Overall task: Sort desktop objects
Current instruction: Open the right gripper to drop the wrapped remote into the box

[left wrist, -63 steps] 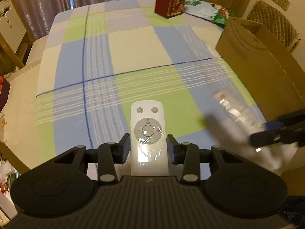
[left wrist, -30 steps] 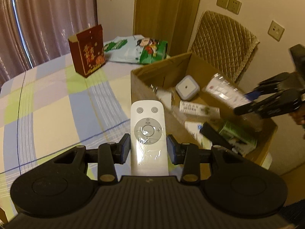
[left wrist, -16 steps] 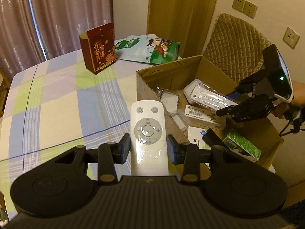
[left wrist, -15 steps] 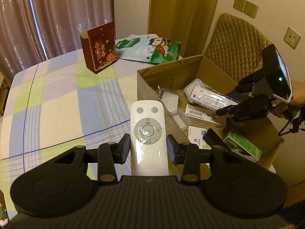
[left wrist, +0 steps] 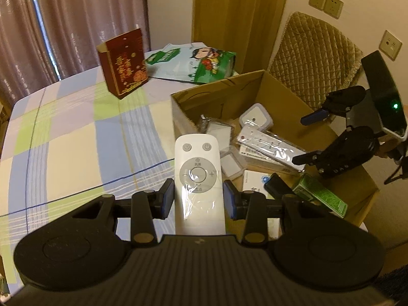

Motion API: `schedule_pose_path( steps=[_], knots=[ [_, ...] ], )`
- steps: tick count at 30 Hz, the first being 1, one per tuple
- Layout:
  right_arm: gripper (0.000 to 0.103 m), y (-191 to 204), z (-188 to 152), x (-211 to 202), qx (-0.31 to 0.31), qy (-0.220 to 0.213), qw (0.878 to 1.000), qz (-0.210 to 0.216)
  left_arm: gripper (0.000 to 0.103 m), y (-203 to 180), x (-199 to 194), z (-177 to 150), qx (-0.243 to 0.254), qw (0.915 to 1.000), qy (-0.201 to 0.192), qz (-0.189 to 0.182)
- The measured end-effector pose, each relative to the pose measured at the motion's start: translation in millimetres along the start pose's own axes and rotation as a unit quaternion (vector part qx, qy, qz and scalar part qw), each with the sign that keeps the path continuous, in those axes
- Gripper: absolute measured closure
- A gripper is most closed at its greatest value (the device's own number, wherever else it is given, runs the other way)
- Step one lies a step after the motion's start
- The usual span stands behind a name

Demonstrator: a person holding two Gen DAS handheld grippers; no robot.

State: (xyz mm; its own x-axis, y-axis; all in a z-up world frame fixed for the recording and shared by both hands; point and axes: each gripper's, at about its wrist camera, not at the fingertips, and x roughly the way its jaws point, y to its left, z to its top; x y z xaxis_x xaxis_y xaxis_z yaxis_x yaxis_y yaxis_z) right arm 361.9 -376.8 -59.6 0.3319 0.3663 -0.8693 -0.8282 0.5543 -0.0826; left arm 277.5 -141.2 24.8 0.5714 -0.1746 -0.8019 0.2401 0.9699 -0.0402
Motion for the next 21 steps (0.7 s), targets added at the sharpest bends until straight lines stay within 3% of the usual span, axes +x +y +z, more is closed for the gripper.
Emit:
schedule_pose_path(
  steps=[12,21],
  knots=[
    [0.024,2,-17,-28,0.034,-0.023,0.999,0.025,0.068,-36,25,22,0.044,0.9984,0.003,-0.035],
    [0.024,0,-19,-31,0.038,-0.031,0.998,0.037,0.068,-53,47,36,0.068,0.9968,0.007,-0.041]
  ],
)
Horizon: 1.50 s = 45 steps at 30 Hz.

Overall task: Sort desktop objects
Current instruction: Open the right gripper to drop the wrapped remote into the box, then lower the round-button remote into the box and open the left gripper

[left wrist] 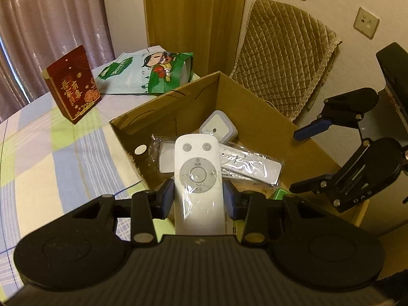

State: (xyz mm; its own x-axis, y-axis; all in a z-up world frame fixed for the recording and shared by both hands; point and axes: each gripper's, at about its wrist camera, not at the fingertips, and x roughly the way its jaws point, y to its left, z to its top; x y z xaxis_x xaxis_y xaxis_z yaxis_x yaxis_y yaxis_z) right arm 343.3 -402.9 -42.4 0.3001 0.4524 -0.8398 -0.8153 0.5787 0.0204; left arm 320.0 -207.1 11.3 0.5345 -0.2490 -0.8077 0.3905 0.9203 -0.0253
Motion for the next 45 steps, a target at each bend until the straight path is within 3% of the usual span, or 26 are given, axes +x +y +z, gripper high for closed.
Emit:
schedule_pose_path(
  steps=[12,21,25,28,32,45],
  knots=[
    [0.024,-6,-1,-7,0.01,-0.013,1.0,0.009,0.067,-3,45,16,0.023,0.9991,0.035,-0.006],
    [0.024,-14,1,-14,0.02,-0.023,1.0,0.001,0.067,-3,87,11,0.037,0.9953,0.09,-0.008],
    [0.024,-16,1,-13,0.026,-0.023,0.999,-0.002,0.068,-9,95,14,0.056,0.994,0.094,0.006],
    [0.024,-16,2,-14,0.029,-0.025,0.999,-0.002,0.069,-9,98,19,0.054,0.9944,0.091,-0.009],
    [0.024,-16,0,-15,0.038,-0.027,0.999,-0.003,0.065,-15,100,20,0.072,0.9935,0.087,0.006],
    [0.024,-7,-2,-19,0.044,-0.026,0.999,-0.013,0.044,-20,73,17,0.061,0.9945,0.084,0.016]
  ],
)
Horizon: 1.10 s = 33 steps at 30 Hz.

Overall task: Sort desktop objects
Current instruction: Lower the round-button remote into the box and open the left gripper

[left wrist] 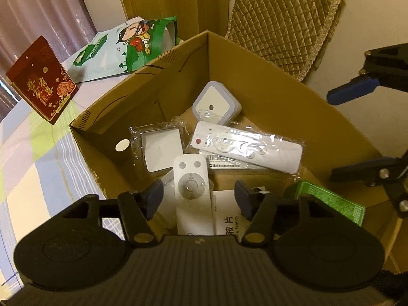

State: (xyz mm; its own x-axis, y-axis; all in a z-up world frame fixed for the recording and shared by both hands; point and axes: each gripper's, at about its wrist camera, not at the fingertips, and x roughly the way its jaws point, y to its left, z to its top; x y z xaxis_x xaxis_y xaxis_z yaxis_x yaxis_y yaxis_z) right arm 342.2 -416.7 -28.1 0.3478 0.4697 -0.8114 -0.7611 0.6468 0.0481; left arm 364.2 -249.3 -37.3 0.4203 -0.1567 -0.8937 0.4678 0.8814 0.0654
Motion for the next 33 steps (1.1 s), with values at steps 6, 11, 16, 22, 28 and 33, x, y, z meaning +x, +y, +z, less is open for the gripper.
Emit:
schedule_pose_path(
  steps=[6,11,16,22,28,33],
  knots=[
    [0.024,12,-4,-4,-0.003,0.002,1.0,-0.003,0.041,-5,-13,-5,-0.004,1.0,-0.008,0.001],
    [0.024,21,-9,-5,0.008,0.004,1.0,-0.009,0.034,-10,-27,-11,-0.009,0.9998,-0.018,0.003],
    [0.024,25,-14,-6,0.026,0.002,1.0,-0.014,0.028,-16,-40,-18,-0.012,0.9995,-0.027,0.008],
    [0.024,27,-19,-13,0.053,-0.004,0.998,-0.015,0.025,-19,-53,-24,-0.023,0.999,-0.034,0.015],
    [0.024,30,-23,-20,0.084,-0.011,0.996,-0.02,0.019,-22,-61,-30,-0.039,0.9983,-0.038,0.02],
    [0.024,31,-28,-25,0.12,-0.019,0.992,-0.026,0.017,-22,-67,-36,-0.055,0.9975,-0.039,0.023]
  ],
)
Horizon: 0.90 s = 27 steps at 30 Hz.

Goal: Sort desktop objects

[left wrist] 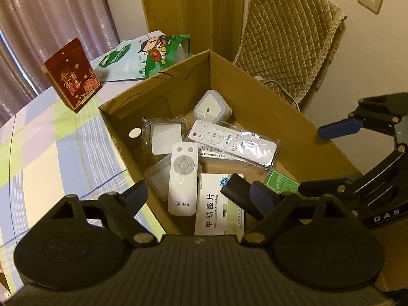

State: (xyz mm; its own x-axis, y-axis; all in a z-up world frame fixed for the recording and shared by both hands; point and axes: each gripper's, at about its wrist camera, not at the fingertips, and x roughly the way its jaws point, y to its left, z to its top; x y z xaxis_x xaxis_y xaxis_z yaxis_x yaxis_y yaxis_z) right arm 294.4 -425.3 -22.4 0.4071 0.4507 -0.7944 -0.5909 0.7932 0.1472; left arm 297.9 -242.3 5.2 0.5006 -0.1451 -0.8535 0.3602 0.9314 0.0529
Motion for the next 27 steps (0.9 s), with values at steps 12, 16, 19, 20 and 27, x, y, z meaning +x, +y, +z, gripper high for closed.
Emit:
schedule_pose_path(
  steps=[12,16,19,20,27],
  knots=[
    [0.024,23,-16,-29,0.085,-0.039,0.995,-0.037,0.015,7,-25,-12,-0.004,0.9995,-0.023,-0.019],
    [0.024,37,-21,-38,0.109,-0.053,0.991,-0.051,0.015,9,-36,-19,0.007,0.9991,-0.031,-0.029],
    [0.024,50,-26,-44,0.12,-0.056,0.989,-0.063,0.015,11,-46,-25,0.016,0.9986,-0.037,-0.035],
    [0.024,54,-28,-45,0.124,-0.057,0.988,-0.067,0.015,13,-49,-28,0.019,0.9984,-0.039,-0.037],
    [0.024,82,-42,-57,0.152,-0.067,0.982,-0.094,0.015,21,-66,-47,0.036,0.9966,-0.05,-0.054]
  ],
)
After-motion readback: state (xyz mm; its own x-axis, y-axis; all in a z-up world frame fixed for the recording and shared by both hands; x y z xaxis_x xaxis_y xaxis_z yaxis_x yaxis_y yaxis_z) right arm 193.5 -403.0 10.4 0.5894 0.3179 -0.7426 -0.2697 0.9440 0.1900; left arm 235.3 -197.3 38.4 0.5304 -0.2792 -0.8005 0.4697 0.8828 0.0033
